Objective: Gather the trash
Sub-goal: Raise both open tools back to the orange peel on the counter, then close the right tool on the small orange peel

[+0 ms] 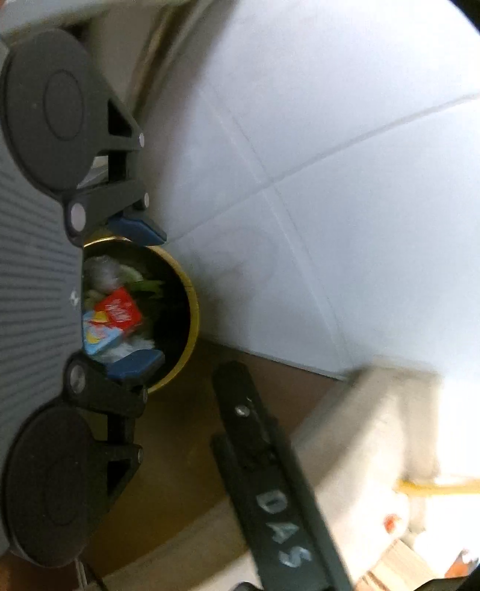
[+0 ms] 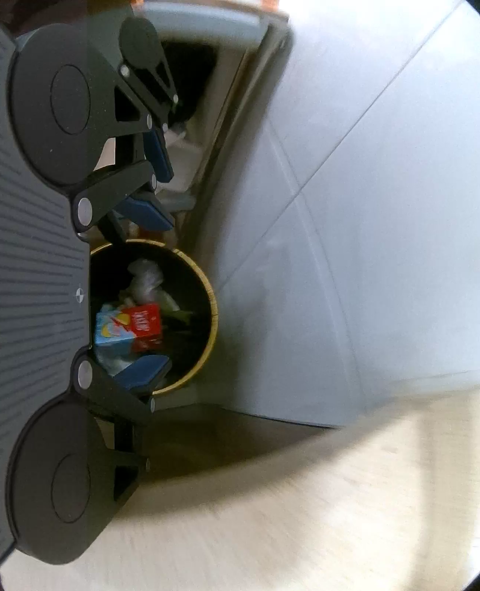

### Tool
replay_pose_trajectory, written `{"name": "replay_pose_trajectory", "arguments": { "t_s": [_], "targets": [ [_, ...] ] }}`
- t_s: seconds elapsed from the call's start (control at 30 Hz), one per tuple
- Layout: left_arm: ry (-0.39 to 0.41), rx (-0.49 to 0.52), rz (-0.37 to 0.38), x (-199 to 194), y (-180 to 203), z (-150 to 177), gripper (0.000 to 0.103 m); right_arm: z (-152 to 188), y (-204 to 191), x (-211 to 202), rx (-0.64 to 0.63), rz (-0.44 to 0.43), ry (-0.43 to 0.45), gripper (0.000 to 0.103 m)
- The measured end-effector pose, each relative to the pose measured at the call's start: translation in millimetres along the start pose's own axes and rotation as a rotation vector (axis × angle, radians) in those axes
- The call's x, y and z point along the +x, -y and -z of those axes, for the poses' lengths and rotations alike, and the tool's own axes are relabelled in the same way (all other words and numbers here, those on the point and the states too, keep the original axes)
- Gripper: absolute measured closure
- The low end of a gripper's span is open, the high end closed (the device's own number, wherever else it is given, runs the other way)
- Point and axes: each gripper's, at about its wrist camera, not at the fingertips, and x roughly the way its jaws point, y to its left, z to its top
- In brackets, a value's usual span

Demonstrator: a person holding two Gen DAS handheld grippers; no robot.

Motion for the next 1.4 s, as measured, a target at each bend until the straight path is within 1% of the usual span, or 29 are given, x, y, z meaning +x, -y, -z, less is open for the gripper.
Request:
{"name": "replay_pose_trajectory", "arguments": {
  "t_s": [0.13, 0.23, 0.3, 0.4, 0.47, 0.5, 0.6, 0.67, 0.73, 0.77, 0.83, 0.97, 1.03, 1.1, 1.23, 1.3, 1.33, 1.37, 1.4],
  "targets": [
    [0.118, 0.041, 0.036, -34.4, 17.9, -30.3, 0.047, -7.3, 0.5, -53.9, -0.036, -0.012, 0.105, 0.023],
    [0.201, 0.086, 0.069, -53.1, 42.2, -55.0, 0.047, -11.3, 12.5, -92.3, -0.034, 0.019, 0.183, 0.023],
    [0.236, 0.114, 0.102, -59.6, 59.4, -69.6, 0.047, -12.8, 26.6, -114.3, -0.018, 0.057, 0.23, 0.023],
    [0.273, 0.163, 0.168, -60.6, 93.6, -97.5, 0.047, -14.3, 59.0, -147.7, 0.031, 0.124, 0.291, 0.023],
    [0.295, 0.202, 0.186, -57.7, 119.0, -114.2, 0.047, -14.3, 82.2, -164.9, 0.065, 0.176, 0.321, 0.023],
    [0.303, 0.221, 0.197, -54.0, 132.4, -123.0, 0.047, -16.4, 100.3, -176.8, 0.085, 0.206, 0.336, 0.023],
    [0.317, 0.273, 0.253, -37.3, 169.9, -148.0, 0.047, -24.4, 146.2, -197.5, 0.158, 0.279, 0.36, 0.024],
    [0.333, 0.312, 0.253, -26.8, 198.5, -158.8, 0.047, -31.4, 175.4, -206.7, 0.203, 0.317, 0.363, 0.026],
    [0.333, 0.342, 0.262, -9.5, 223.6, -178.9, 0.047, -41.0, 205.0, -211.1, 0.25, 0.342, 0.356, 0.029],
    [0.33, 0.349, 0.268, -0.5, 234.0, -186.3, 0.047, -44.8, 217.0, -211.4, 0.268, 0.349, 0.351, 0.032],
    [0.334, 0.36, 0.272, 12.1, 249.8, -199.4, 0.047, -53.7, 242.8, -211.5, 0.301, 0.363, 0.346, 0.033],
    [0.343, 0.402, 0.24, 38.9, 273.0, -215.7, 0.048, -72.6, 279.6, -195.5, 0.351, 0.336, 0.32, 0.034],
    [0.344, 0.412, 0.236, 51.9, 280.3, -224.1, 0.049, -81.6, 287.7, -180.7, 0.357, 0.327, 0.314, 0.036],
    [0.34, 0.421, 0.24, 62.1, 285.4, -230.5, 0.05, -87.4, 293.8, -173.2, 0.369, 0.289, 0.304, 0.042],
    [0.332, 0.439, 0.235, 76.6, 290.6, -236.0, 0.054, -100.2, 295.0, -160.4, 0.339, 0.25, 0.274, 0.043],
    [0.325, 0.445, 0.231, 83.4, 292.8, -237.2, 0.056, -103.9, 293.5, -155.5, 0.322, 0.219, 0.258, 0.05],
    [0.326, 0.445, 0.231, 86.3, 292.7, -237.7, 0.058, -106.0, 294.2, -152.6, 0.316, 0.208, 0.248, 0.05],
    [0.329, 0.448, 0.231, 88.4, 293.1, -238.6, 0.063, -106.9, 293.1, -151.4, 0.314, 0.197, 0.24, 0.05],
    [0.328, 0.45, 0.238, 89.7, 293.5, -239.9, 0.064, -108.2, 292.4, -148.1, 0.315, 0.178, 0.229, 0.054]
  ]
}}
